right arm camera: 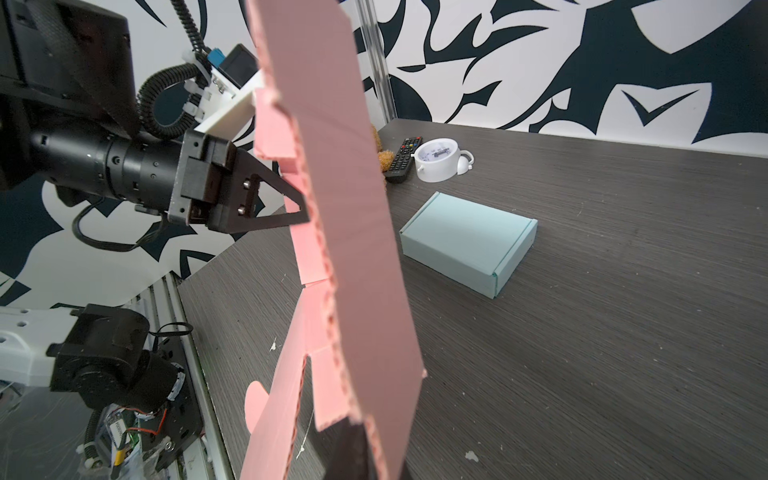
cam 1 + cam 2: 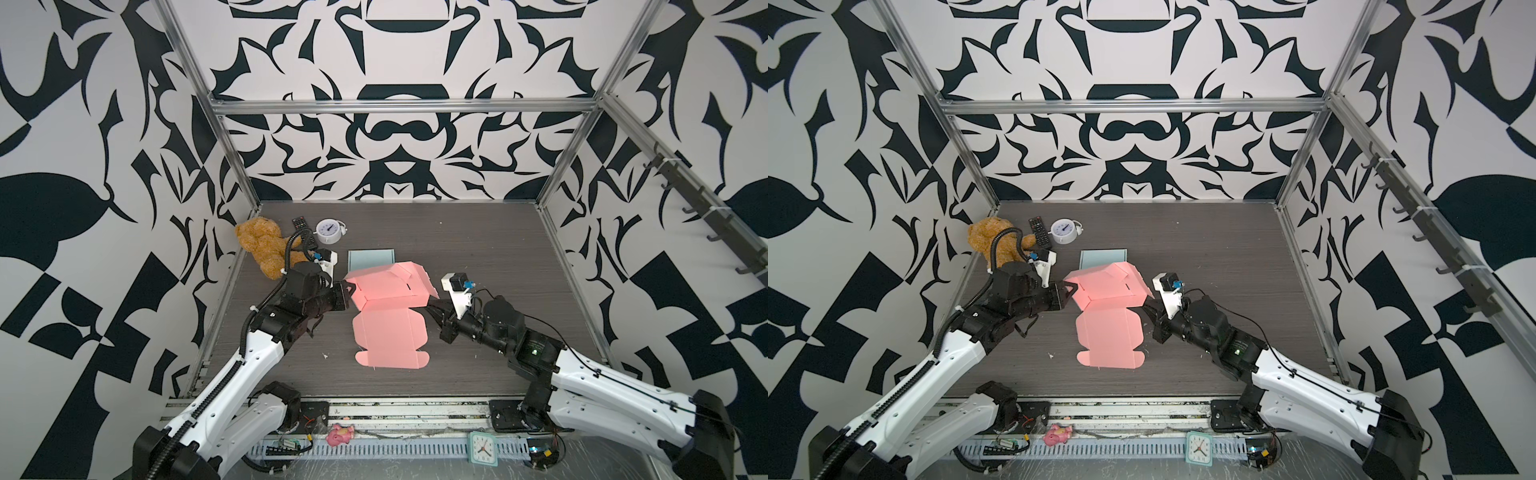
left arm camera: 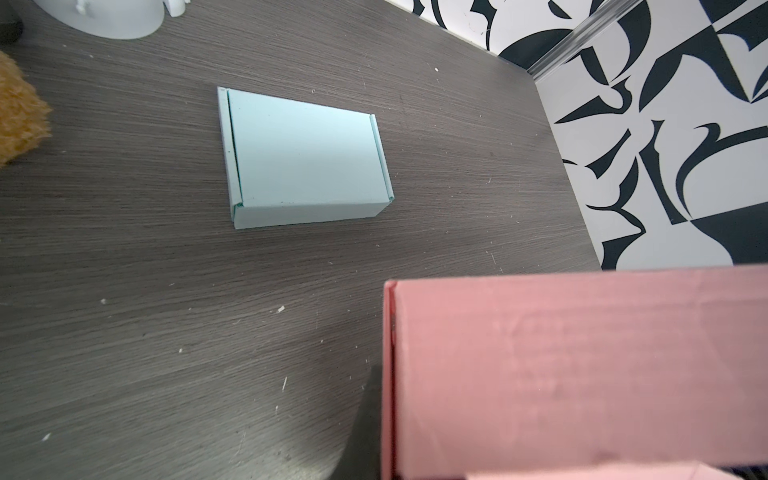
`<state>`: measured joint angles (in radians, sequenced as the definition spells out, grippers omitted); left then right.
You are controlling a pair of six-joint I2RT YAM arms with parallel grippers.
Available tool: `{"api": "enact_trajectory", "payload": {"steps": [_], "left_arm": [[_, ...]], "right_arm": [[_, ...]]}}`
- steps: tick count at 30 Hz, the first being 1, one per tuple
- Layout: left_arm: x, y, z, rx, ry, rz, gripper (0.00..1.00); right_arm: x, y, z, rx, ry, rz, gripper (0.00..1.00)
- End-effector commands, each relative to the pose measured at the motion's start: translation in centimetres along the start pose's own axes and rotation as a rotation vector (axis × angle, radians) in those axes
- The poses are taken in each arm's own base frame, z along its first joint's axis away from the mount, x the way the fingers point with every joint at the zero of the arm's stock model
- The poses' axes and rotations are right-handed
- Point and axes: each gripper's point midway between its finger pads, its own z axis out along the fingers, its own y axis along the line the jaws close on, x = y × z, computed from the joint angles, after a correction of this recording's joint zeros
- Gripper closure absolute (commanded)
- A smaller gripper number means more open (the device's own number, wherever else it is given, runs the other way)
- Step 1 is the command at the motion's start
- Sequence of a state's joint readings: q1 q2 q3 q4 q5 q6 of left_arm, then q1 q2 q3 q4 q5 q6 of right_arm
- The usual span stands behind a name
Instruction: Fold the paper box
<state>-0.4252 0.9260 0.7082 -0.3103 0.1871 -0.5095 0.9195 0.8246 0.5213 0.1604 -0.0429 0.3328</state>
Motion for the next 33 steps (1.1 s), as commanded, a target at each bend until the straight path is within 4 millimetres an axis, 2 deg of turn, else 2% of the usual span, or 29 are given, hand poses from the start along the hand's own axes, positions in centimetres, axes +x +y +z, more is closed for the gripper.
{"api": "enact_trajectory", "payload": {"steps": [1,4,8,14,18,26,33], "left_arm": [[-0.3,0.4,0.1,-0.003,-0.017,-0.011,0.94],[-0.2,0.8,0.3,-0.011,-0.016,-0.018,0.94],[0.1,1.4,0.6,-0.029,-0.007,-0.018,0.94],[0.7,2.1,0.9,-0.055,0.006,-0.011,0.94],[1.0,2.4,1.0,-0.062,0.011,-0.005,0.95],[1.1,2.4,1.1,-0.059,0.014,0.001,0.95],[1.0,1.3,0.7,0.005,-0.008,0.035,0.95]], "right_arm": [[-1.3,0.3,-1.3,0.005,-0.048,0.007,1.0],[-1.0,-0.1,-2.0,0.032,-0.034,-0.002,1.0],[-1.8,0.0,-2.2,0.056,-0.015,-0.029,1.0],[-3.5,0.4,-0.2,0.1,0.089,-0.06,1.0],[-4.6,0.7,0.8,0.102,0.086,-0.048,1.0],[-5.2,-0.8,1.5,0.21,0.104,-0.033,1.0],[-5.1,-2.4,2.1,0.256,0.111,0.0,1.0]]}}
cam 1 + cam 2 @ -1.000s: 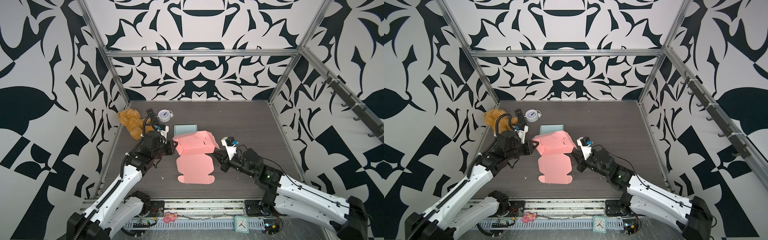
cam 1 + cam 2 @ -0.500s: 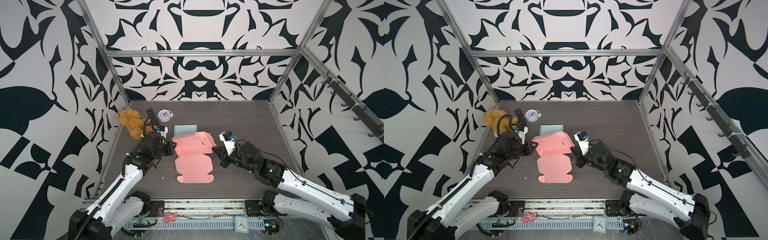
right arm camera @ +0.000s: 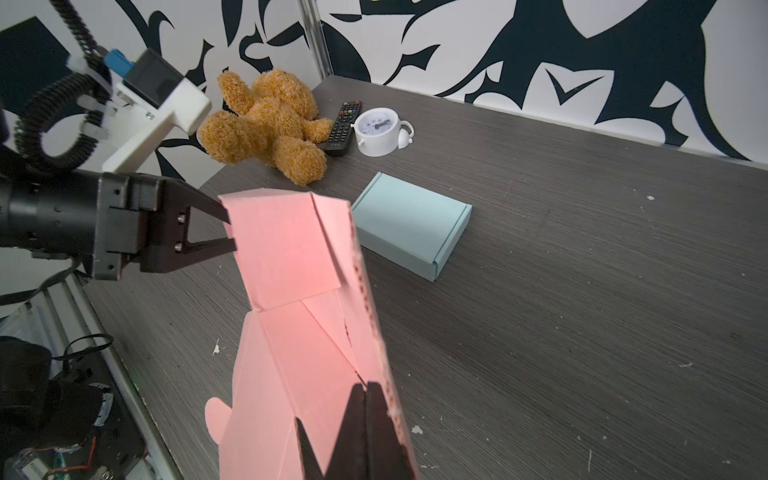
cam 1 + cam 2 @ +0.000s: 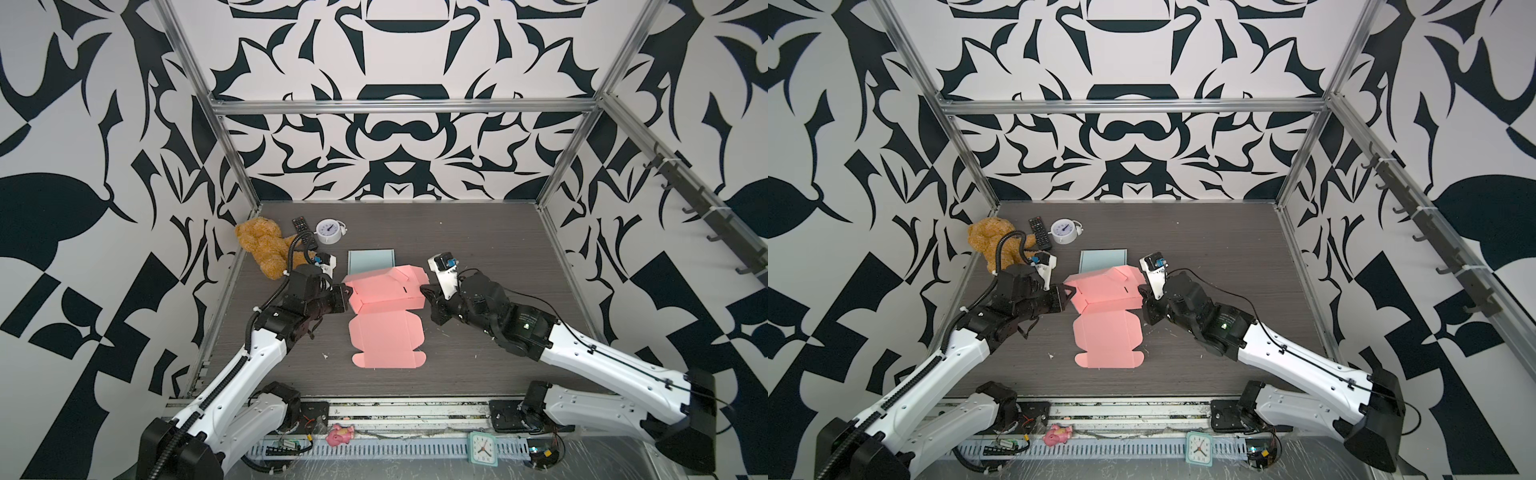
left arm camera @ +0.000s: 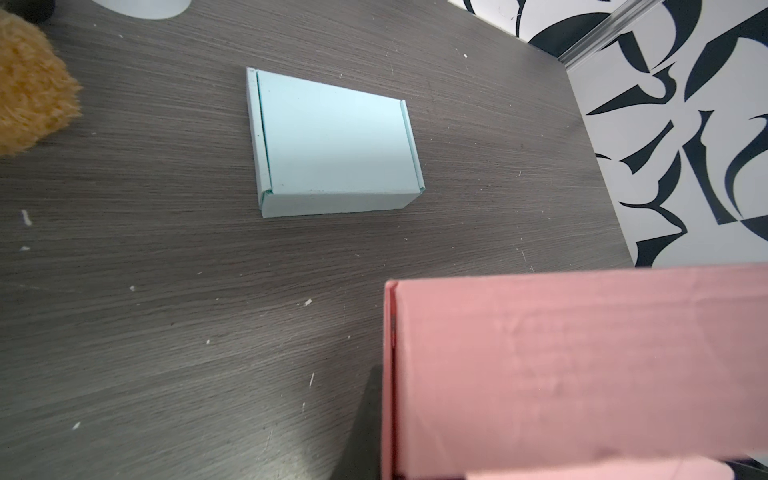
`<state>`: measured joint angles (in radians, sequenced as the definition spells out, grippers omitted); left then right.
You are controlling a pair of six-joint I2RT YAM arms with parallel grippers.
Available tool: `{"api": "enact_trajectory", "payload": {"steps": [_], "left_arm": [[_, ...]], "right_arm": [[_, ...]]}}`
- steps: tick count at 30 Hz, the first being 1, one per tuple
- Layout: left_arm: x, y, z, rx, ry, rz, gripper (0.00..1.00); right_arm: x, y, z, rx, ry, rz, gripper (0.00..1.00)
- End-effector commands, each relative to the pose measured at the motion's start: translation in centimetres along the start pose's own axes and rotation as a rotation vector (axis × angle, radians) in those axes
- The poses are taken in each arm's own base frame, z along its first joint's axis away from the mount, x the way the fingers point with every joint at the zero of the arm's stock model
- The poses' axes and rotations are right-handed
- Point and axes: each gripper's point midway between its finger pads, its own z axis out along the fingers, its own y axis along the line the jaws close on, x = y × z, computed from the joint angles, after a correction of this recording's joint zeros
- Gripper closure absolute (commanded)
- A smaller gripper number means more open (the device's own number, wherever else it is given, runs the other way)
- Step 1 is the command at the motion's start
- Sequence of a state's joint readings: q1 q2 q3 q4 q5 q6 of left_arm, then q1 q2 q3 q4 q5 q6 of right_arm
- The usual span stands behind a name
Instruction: Fold the paper box
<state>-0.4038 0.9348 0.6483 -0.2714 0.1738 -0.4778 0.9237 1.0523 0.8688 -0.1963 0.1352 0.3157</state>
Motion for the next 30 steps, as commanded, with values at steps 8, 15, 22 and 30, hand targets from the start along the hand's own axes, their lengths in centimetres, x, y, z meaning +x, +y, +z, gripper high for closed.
{"api": "enact_trajectory", "payload": {"steps": [8,15,22,30], "left_arm": [[0.3,-1.0,-0.5,0.066,-0.008,0.05,0.95],[0.3,-1.9,-0.8,0.117,-0.011,0.072,0.94],[0.6,-2.1,-1.0,0.13,-0.009,0.087,0.94],[0.5,-2.3,-1.1,0.143,-0.016,0.099,0.94]], "right_arm": [[-2.6,-1.2,0.9,-0.01,-0.036,0.099,1.0],[-2.4,-1.2,1.6,-0.067,-0.016,0.126,1.0],[-1.8,-0.1,2.2,-0.183,0.094,0.086,1.0],[-1.6,1.3,2.2,-0.253,0.155,0.061,1.0]]}}
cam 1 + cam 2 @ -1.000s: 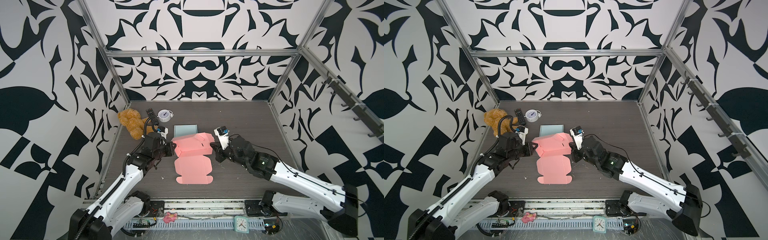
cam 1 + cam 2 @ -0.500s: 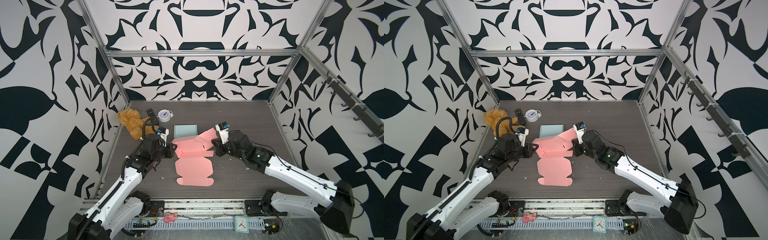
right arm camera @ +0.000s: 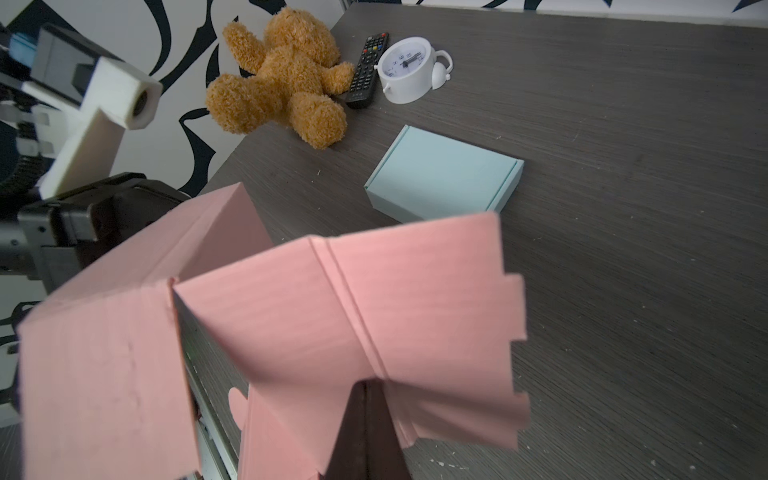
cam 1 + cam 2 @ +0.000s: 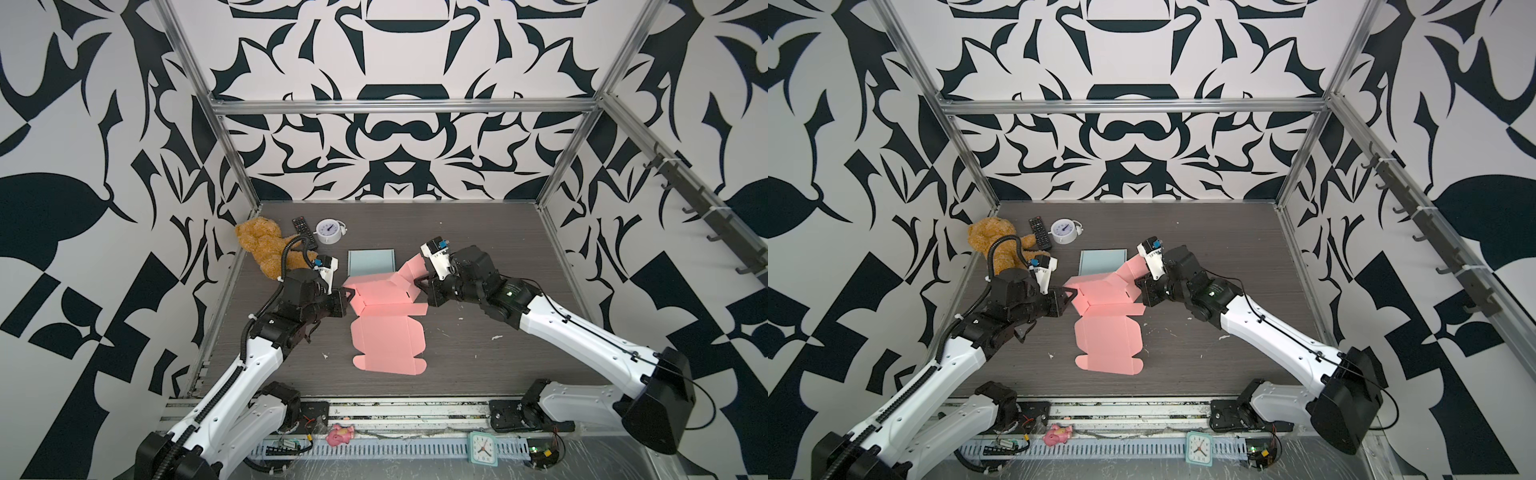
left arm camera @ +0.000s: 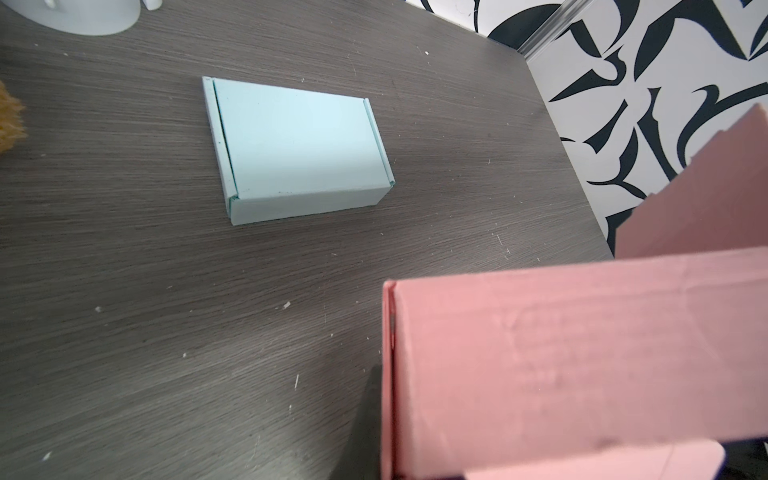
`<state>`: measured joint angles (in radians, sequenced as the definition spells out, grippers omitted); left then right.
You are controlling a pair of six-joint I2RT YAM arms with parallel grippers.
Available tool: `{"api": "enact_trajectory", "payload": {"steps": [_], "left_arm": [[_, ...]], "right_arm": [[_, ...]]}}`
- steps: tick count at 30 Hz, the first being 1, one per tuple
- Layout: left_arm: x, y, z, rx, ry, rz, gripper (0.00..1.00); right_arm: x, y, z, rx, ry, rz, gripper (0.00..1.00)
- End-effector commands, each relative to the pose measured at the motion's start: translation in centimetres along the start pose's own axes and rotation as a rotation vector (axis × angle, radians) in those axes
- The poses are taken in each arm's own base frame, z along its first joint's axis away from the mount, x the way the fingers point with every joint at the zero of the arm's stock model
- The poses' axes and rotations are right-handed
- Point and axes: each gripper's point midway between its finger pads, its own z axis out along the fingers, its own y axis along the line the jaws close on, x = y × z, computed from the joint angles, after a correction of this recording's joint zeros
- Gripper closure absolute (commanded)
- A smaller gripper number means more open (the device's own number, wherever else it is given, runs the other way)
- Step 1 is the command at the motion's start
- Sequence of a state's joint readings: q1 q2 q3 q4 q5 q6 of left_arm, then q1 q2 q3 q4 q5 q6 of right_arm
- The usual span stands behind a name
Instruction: Fold the paper box
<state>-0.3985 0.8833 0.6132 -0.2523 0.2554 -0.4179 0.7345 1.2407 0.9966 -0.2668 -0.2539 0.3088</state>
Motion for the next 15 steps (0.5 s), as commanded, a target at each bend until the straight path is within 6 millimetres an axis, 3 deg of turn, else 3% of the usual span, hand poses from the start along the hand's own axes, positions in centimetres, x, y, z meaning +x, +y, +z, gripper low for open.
{"api": "enact_trajectory", "payload": {"steps": [1,10,15], "left_arm": [[-0.4,-1.2,-0.4,0.058,-0.02,0.036,0.94],[-1.1,-0.3,0.0,-0.019,0.023,-0.045,0.94],[-1.8,-0.7,-0.3,0.001,0.004,-0.073,0.94]], "right_arm": [[-1.6,2.0,-1.4,-0.071,-0.021,-0.053,1.0],[-1.1,2.1,-4.5,-0.058,-0.091,-0.116,1.0],[-1.2,2.7,-7.3,-0.082,-0.217,-0.159,1.0]]}}
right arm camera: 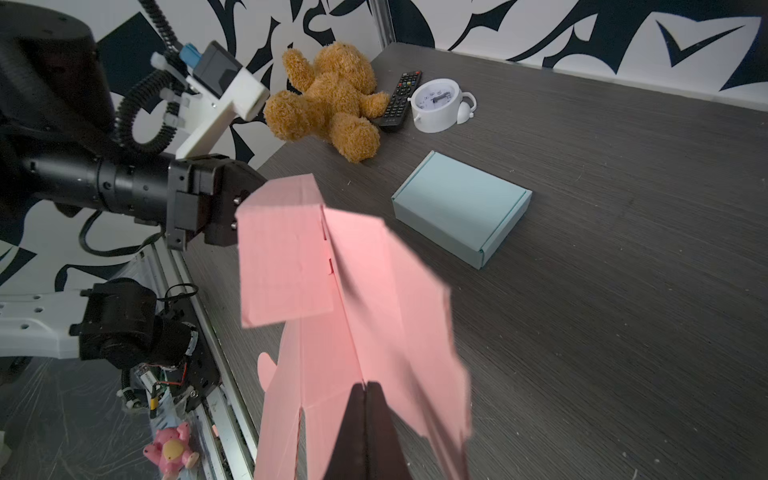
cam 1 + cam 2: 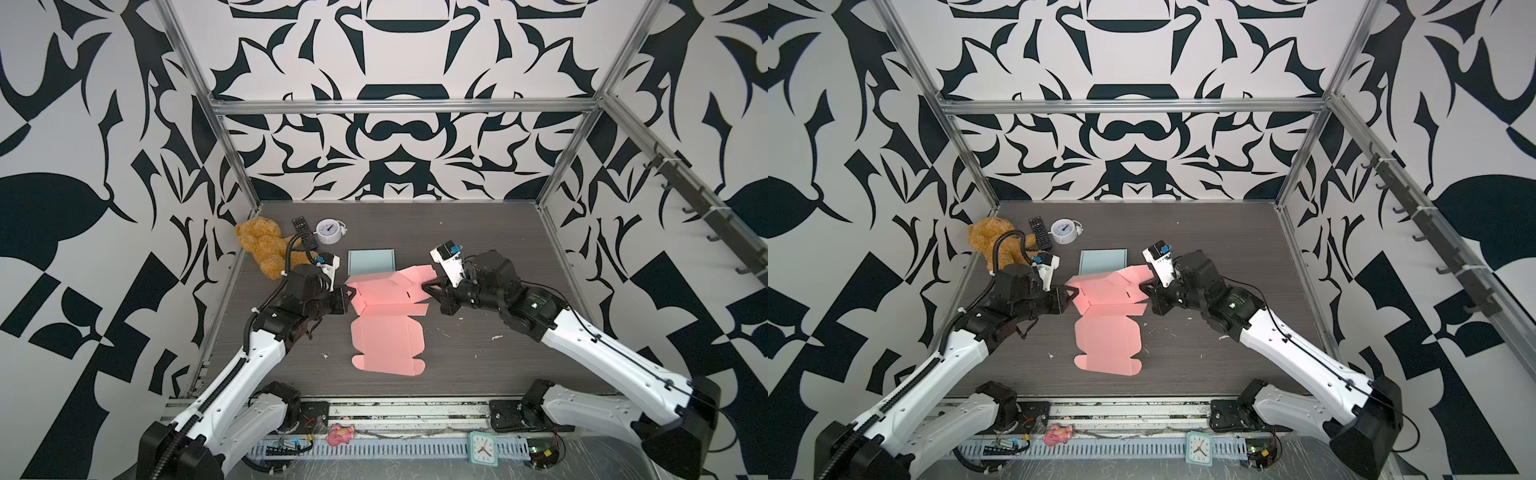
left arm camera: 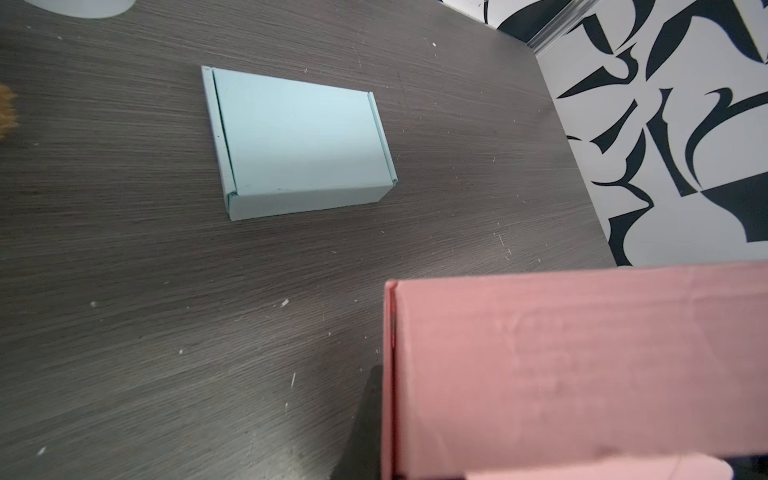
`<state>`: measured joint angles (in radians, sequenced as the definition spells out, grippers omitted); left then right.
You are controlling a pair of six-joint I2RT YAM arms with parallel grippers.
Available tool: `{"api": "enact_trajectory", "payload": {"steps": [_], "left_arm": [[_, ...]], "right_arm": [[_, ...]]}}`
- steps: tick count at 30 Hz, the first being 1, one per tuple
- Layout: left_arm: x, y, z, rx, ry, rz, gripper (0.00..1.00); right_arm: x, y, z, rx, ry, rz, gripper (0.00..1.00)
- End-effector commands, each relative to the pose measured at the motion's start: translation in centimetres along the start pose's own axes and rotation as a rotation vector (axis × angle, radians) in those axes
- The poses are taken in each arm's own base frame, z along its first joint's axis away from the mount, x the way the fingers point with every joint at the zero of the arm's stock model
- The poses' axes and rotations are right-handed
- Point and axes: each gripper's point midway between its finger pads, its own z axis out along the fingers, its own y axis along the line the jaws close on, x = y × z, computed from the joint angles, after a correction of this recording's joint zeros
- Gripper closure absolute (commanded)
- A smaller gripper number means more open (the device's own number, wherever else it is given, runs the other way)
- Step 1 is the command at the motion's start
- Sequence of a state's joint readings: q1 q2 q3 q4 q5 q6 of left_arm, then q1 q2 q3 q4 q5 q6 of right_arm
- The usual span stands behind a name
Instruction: Fold the paper box
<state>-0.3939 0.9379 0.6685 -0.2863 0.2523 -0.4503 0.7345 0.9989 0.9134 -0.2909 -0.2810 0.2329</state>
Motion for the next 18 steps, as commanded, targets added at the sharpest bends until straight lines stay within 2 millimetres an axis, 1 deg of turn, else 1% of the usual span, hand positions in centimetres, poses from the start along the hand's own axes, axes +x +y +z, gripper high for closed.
{"api": "enact_trajectory", "payload": {"steps": [1,3,8,12,18], "left_arm": [[-1.2,-0.9,-0.8,0.026,-0.023,-0.031,0.94],[-1.4,-1.1,-1.0,0.037,-0.028,-0.04,0.94],[-1.8,-1.1,-1.2,0.054,-0.031,-0.079,0.94],[-2.1,-1.1,-1.6,0.067,-0.047,-0.103,0.94],[-2.5,-1.4,-1.8,0.082,-0.055,-0.113,0.94]], "right_arm": [[-1.4,0.6,-1.8,-0.014,-0.114,-0.054,1.0],[-1.1,0.5,-2.2,-0.008,-0.128,-0.063,0.99],[0.2,0.7,-2.1,-0.041,-0.124,-0.081,1.0],[0.4,0.7,-2.4,-0.044,-0.158,-0.082,1.0],[0.9,0.4,-1.7,-0.042,-0.138,-0.058,1.0]]}}
